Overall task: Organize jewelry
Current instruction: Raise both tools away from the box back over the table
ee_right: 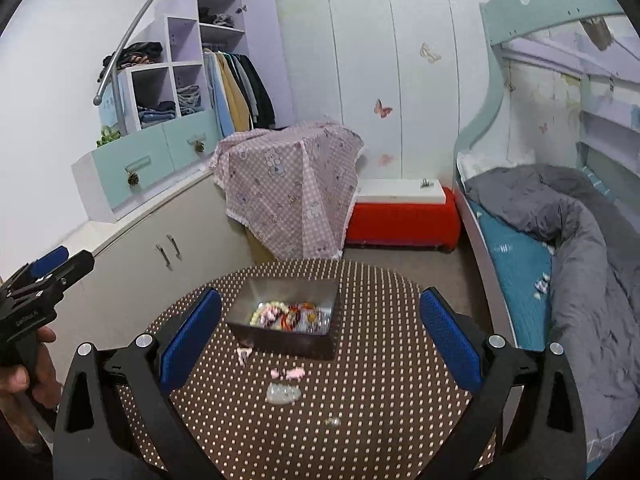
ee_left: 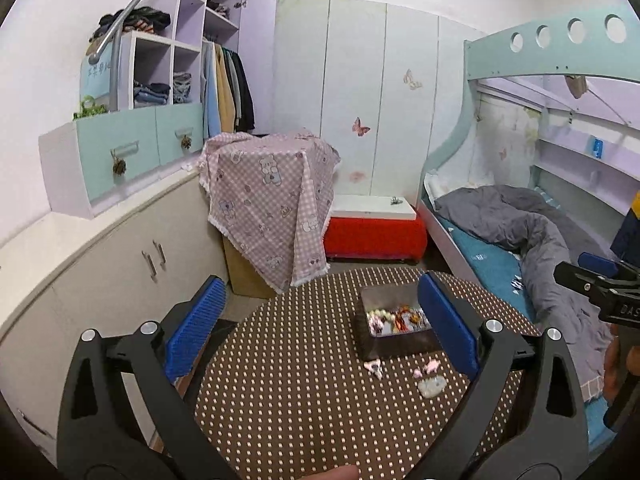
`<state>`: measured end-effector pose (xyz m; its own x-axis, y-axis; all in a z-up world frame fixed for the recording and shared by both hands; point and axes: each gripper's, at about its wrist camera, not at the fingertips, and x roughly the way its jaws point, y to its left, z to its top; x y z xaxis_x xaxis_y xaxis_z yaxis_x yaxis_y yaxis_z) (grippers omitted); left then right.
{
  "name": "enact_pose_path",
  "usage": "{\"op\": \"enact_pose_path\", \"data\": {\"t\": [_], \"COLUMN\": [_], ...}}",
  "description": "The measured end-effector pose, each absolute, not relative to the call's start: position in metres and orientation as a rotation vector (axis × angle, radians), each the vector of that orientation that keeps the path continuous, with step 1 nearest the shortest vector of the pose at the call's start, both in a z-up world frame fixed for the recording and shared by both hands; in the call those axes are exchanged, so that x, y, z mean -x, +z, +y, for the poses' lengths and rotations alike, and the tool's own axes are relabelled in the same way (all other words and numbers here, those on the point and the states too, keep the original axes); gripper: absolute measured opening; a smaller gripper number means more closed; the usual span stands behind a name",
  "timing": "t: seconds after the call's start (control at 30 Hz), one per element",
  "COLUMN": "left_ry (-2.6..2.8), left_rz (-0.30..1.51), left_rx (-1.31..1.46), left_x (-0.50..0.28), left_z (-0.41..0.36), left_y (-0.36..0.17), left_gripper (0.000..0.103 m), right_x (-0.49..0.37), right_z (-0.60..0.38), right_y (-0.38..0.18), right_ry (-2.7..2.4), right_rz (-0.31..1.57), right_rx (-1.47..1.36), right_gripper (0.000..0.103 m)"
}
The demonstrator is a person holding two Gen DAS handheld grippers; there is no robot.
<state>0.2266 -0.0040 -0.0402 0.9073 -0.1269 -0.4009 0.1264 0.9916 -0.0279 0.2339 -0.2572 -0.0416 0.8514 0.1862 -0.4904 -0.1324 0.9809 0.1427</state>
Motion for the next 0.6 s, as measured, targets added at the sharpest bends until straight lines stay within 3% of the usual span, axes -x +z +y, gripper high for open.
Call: {"op": "enact_pose_path", "data": {"t": [0.6], "left_ry": [-0.142], "left_rz": [0.613], "left_rx": [-0.018], "left_x": [-0.231], "left_z": [-0.013], "left_y": [-0.122], "left_gripper": [0.095], "right_x": [-0.227], "right_z": [-0.265], "right_y": [-0.114], "right_ry": [0.125], "right_rz": [0.711], "right_rx": [-0.109], "right_gripper": [0.096]}}
